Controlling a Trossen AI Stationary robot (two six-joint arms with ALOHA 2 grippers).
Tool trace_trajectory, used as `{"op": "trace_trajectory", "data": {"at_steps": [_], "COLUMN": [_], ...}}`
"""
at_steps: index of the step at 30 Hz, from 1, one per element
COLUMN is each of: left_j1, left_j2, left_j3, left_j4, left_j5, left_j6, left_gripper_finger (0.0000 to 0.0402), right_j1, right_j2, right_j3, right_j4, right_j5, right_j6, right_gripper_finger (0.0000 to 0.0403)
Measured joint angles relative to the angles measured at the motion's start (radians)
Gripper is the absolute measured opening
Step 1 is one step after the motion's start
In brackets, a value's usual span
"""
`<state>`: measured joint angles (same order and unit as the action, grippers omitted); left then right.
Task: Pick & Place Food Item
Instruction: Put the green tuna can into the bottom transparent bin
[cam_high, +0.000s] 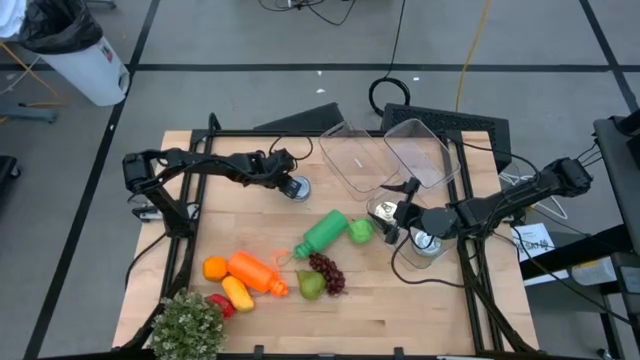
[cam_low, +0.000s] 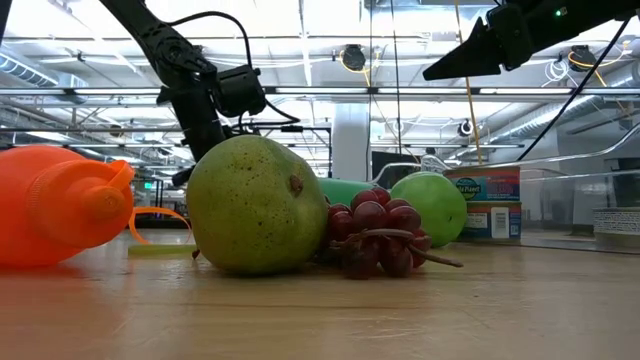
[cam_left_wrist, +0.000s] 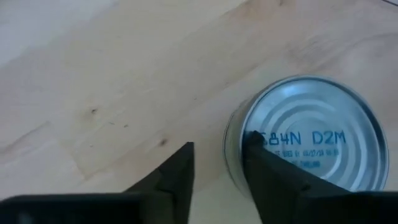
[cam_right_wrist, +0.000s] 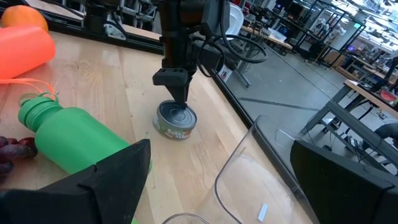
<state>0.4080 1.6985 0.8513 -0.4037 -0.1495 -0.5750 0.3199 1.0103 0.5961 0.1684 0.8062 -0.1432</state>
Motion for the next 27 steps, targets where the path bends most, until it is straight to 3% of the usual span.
{"op": "trace_trajectory", "data": {"at_steps": [8,12,17,27], "left_j1": [0.000,0.003,0.022,0.057], "left_j2": [0.000,0.000,0.000,0.022], "left_j3": [0.000,0.000,0.000,-0.052], "left_j4": [-0.001,0.000,0.040,-0.039], "left_j5": [-0.020,0.002,0.126,-0.020], "left_j6": [0.028,0.046,0.053,0.012], "left_gripper_finger": [0.0013,0.0005,0.0002,0.0001], "right_j1": [0.000,0.001,0.002,0.003], "right_j2": [0.000,0.000,0.000,0.000], "right_j3": [0.000,0.000,0.000,0.000], "right_j4": [0.000,0.000,0.000,-0.001], "right_j5": [0.000,0.000,0.000,0.000], "right_j6": [0.000,0.000,0.001,0.002], "right_gripper_finger": [0.0368,0.0368,0.0368,0.0368]}}
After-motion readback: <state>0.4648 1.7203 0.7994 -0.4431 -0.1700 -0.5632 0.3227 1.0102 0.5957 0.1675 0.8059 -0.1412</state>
